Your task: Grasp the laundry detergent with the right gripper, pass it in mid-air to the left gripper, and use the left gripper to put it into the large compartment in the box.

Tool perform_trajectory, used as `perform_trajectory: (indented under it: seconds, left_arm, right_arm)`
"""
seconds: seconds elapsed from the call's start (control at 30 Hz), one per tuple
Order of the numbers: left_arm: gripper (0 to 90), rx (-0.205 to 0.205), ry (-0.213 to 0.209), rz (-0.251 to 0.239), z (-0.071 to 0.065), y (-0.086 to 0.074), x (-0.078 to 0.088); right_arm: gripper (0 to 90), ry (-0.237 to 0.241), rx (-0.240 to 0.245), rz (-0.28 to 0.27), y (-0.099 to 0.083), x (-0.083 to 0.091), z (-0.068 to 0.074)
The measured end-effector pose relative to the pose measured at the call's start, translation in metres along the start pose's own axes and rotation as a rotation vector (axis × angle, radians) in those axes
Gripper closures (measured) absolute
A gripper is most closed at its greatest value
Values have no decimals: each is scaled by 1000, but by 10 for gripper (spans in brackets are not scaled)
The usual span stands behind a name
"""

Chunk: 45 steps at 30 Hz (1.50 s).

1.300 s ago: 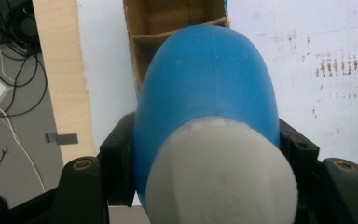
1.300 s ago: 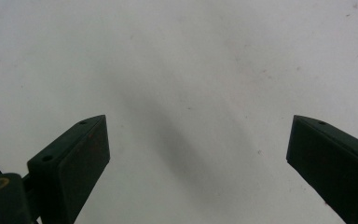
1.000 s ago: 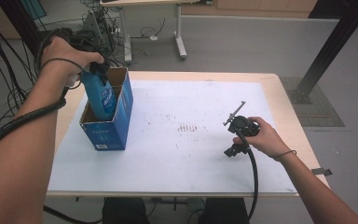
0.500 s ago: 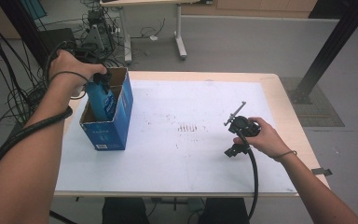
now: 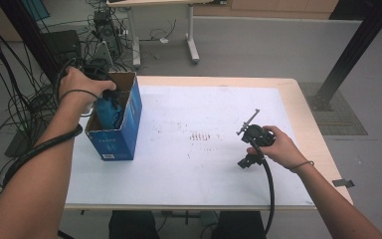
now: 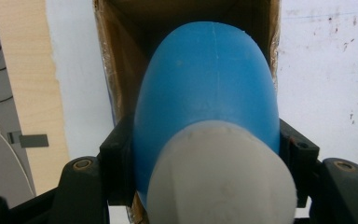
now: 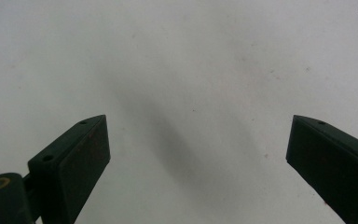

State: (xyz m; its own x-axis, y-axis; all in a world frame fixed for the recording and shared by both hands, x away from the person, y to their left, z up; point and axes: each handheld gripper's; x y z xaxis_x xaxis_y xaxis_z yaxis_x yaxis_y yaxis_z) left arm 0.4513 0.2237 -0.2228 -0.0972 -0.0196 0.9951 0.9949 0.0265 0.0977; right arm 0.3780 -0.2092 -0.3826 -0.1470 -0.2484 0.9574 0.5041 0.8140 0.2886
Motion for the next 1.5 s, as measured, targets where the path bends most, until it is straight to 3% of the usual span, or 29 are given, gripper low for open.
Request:
perform_trajectory:
  seconds: [0.9, 1.5]
  left_arm:
    - [375, 19, 12, 37, 1, -4, -46]
    - [374, 23, 7, 46, 3, -4, -47]
  right_arm:
    - [63, 13, 0, 6, 0, -6, 2]
    - [63, 10, 0, 13, 1, -7, 1]
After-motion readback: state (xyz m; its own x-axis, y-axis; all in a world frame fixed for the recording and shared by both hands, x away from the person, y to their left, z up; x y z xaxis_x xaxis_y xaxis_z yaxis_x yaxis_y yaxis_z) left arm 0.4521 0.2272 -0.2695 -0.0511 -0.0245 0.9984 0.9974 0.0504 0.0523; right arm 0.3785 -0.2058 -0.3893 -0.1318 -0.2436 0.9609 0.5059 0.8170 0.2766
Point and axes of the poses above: each handheld gripper's, and its own axes: x roughly backward along the jaws, y roughly out of its top, z roughly to its left, and after that the axes turned 5 degrees about x, right-handed
